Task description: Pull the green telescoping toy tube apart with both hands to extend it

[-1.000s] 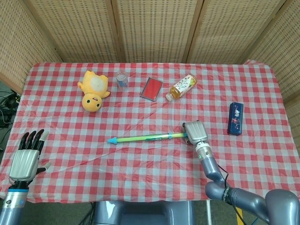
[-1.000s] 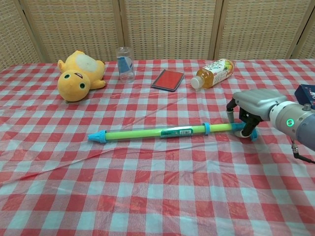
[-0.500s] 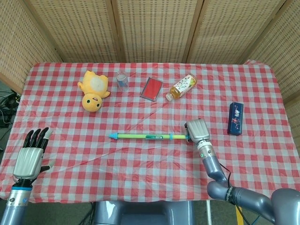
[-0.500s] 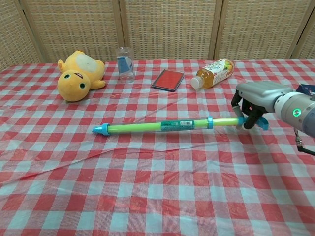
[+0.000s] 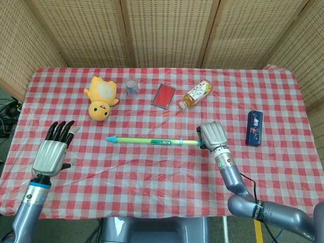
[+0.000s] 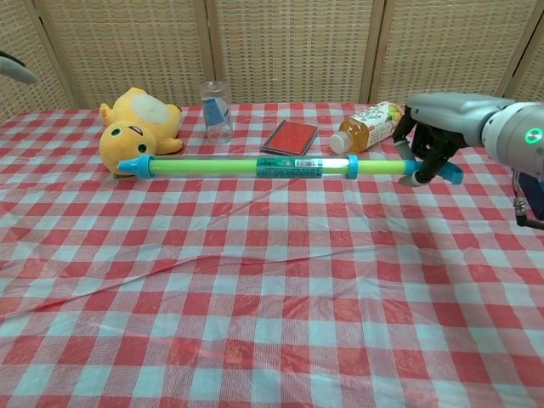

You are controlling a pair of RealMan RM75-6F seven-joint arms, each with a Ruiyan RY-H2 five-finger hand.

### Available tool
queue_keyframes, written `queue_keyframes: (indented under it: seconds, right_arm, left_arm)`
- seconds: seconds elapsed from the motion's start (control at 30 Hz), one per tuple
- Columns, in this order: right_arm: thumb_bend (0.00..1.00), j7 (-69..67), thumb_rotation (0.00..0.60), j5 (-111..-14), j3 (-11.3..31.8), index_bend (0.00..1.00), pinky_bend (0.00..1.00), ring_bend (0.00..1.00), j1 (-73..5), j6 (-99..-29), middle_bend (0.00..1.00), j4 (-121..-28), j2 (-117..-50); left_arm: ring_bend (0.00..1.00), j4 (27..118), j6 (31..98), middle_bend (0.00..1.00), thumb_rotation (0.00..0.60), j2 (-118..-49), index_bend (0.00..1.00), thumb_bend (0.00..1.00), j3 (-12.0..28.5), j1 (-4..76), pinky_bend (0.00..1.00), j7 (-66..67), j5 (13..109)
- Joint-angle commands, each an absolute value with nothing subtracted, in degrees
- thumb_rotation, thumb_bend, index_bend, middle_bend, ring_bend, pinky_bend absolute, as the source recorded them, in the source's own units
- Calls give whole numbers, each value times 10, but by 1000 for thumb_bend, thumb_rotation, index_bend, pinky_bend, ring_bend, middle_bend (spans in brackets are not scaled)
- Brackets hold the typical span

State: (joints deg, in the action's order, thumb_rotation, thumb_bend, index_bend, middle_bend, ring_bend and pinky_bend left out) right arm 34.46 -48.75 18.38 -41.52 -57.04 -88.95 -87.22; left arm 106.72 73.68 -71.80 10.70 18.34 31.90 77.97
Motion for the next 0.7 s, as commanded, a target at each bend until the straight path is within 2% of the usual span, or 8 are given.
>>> queue_keyframes:
  seconds: [0.03, 0.2, 0.53, 0.7]
  right_arm:
    - [460, 349, 600, -474, 187, 811, 510, 945, -421, -576, 1000, -906, -860]
    - [460, 352, 600, -461, 188, 812, 510, 944, -429, -583, 1000, -919, -848]
    - [460, 354, 600, -439, 177, 812, 510, 944, -441, -594, 1000, -931, -841]
    - [459, 351, 600, -437, 167, 812, 510, 944, -445, -598, 1000, -928, -844]
  left_arm:
    - [0, 1098, 696, 0, 600, -721, 164, 155, 144, 231, 0, 368, 717]
    - [0, 1113, 662, 0, 600, -733, 144, 154, 168, 280, 0, 415, 644]
    - [0, 1089, 634, 0, 600, -786, 115, 154, 180, 374, 0, 493, 534]
    - [0, 1069, 647, 0, 600, -812, 185, 153, 175, 399, 0, 495, 515]
